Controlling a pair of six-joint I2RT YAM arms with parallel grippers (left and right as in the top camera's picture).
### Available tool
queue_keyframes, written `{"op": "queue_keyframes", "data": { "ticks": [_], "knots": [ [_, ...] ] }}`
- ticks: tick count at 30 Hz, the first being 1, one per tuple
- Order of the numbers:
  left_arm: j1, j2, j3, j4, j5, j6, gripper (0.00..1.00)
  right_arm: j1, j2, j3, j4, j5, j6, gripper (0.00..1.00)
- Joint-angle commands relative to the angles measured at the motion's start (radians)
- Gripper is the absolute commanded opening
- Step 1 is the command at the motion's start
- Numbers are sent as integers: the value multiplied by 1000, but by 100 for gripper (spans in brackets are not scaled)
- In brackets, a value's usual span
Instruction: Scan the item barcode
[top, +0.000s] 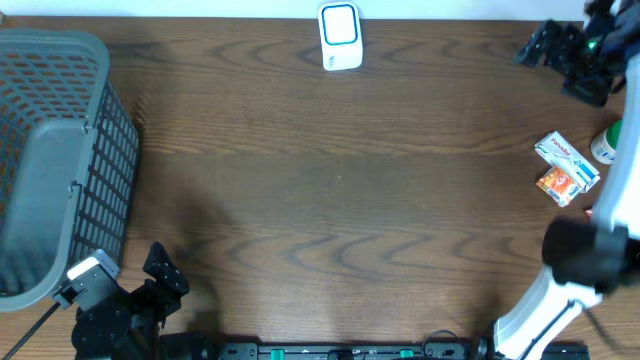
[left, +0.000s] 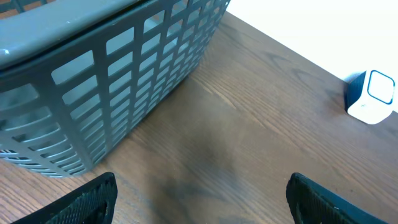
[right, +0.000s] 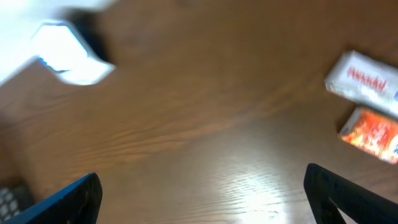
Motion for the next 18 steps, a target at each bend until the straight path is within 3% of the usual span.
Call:
{"op": "queue_keyframes", "data": {
  "ticks": [1, 9, 18],
  "knots": [
    [4, -1, 0, -2, -8, -9, 87, 72, -196, 31, -15, 50, -68, 99],
    [4, -1, 0, -2, -8, -9, 87, 301, -559, 31, -80, 69, -86, 99],
    [4, -1, 0, -2, -8, -9, 87, 310, -840, 31, -127, 100, -87, 99]
  ]
}}
